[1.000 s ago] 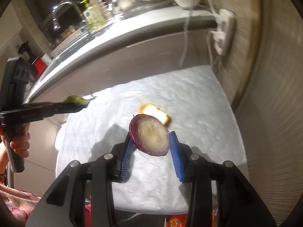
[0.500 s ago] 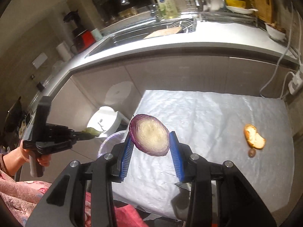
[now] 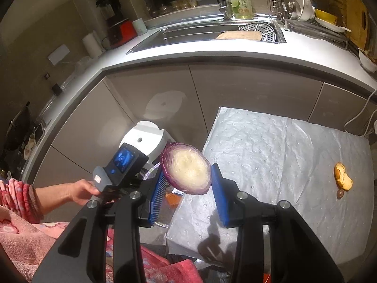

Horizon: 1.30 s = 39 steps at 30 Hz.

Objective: Collect trash
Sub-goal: 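Carry the onion slice over the bin and open the right tool while the left tool opens over it, then move both tools back over the white pad toward the stem and peel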

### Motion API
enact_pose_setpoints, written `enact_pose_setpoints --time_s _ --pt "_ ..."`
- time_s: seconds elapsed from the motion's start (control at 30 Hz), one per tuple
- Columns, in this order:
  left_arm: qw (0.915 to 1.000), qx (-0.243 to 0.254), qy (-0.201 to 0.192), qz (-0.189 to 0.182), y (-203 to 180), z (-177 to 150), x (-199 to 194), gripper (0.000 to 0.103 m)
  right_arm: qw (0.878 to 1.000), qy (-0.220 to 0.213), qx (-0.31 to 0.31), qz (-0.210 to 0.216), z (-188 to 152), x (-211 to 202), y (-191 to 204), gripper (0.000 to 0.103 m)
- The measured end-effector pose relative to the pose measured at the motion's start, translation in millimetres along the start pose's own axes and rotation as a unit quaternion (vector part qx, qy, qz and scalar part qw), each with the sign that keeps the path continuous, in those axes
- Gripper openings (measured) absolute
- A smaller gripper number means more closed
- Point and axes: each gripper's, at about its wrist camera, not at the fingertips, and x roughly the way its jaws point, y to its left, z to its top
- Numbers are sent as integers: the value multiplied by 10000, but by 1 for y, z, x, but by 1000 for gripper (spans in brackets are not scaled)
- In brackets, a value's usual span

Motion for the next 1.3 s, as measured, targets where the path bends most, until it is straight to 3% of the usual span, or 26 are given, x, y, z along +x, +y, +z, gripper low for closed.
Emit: enact_pose_setpoints --time_s 0.13,0.2,0.27,0.3,0.47,0.6,0.73,0.87,1.0,1.07,1.1,1.17,1.3 --pt "9996 51 256 46 0 2 22 4 9999 78 29 -111 -6 -1 4 39" --pt "9996 97 281 -9 -2 1 24 11 9998 118 43 -145 -8 -1 5 39" --pt "9997 124 225 4 -5 0 22 45 9997 153 37 -160 -9 0 6 39" --pt "9998 124 151 2 -5 0 19 50 9997 172 28 -164 -10 0 7 39" --pt "9997 119 -149 -133 -7 -1 -10 51 9996 263 -73 -84 -7 10 10 39" --pt "9958 91 -898 -129 -7 -13 -75 52 9986 461 -232 111 -8 35 18 39" --pt "9870 -184 -1594 -62 1 -37 -147 72 9948 795 -439 472 -11 79 34 39" --pt "9746 -380 -2204 122 7 -62 -205 82 9871 1236 -765 678 -18 132 56 39" --pt "9674 -526 -2456 317 14 -79 -234 85 9786 1603 -1058 737 -27 178 76 39" --pt "9648 -608 -2528 396 19 -85 -242 85 9748 1754 -1191 702 -32 196 84 44" --pt "9637 -653 -2556 403 22 -87 -244 85 9724 1851 -1226 711 -34 204 86 55" --pt "9627 -725 -2572 420 26 -90 -247 85 9720 1874 -1266 637 -37 209 87 67" --pt "9619 -695 -2602 465 23 -90 -250 85 9795 1631 -988 648 -28 191 71 73"
